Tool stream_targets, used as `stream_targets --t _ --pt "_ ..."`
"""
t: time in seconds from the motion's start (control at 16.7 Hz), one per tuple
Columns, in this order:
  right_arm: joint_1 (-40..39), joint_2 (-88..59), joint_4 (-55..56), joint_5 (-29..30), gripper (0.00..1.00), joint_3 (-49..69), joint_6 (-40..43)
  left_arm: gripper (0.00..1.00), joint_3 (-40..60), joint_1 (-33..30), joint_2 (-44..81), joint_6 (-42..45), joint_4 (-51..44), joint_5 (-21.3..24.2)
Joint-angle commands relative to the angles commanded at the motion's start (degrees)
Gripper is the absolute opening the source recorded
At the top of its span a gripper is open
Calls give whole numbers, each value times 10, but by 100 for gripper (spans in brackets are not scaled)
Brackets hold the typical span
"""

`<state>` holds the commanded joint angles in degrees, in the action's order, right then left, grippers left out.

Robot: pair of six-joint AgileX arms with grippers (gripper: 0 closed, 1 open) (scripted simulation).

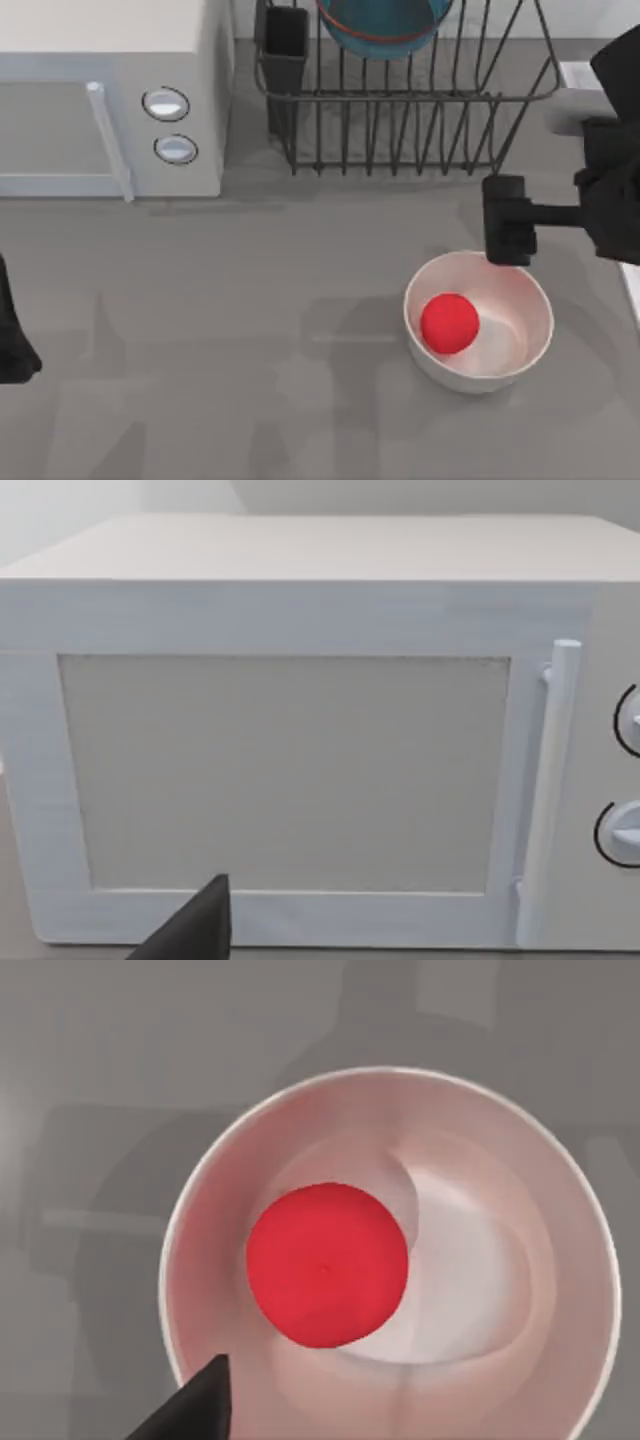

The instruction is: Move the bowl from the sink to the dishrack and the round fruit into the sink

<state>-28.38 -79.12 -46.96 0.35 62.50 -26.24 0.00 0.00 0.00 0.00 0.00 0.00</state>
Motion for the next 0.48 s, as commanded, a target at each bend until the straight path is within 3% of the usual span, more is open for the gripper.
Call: stream_targets --t 0.24,0.48 --pt "-23 -195 -109 -1 100 143 -37 100 0 0 0 0 0 0" --pt "-25 -298 -173 -3 100 221 -53 100 0 0 0 0 0 0"
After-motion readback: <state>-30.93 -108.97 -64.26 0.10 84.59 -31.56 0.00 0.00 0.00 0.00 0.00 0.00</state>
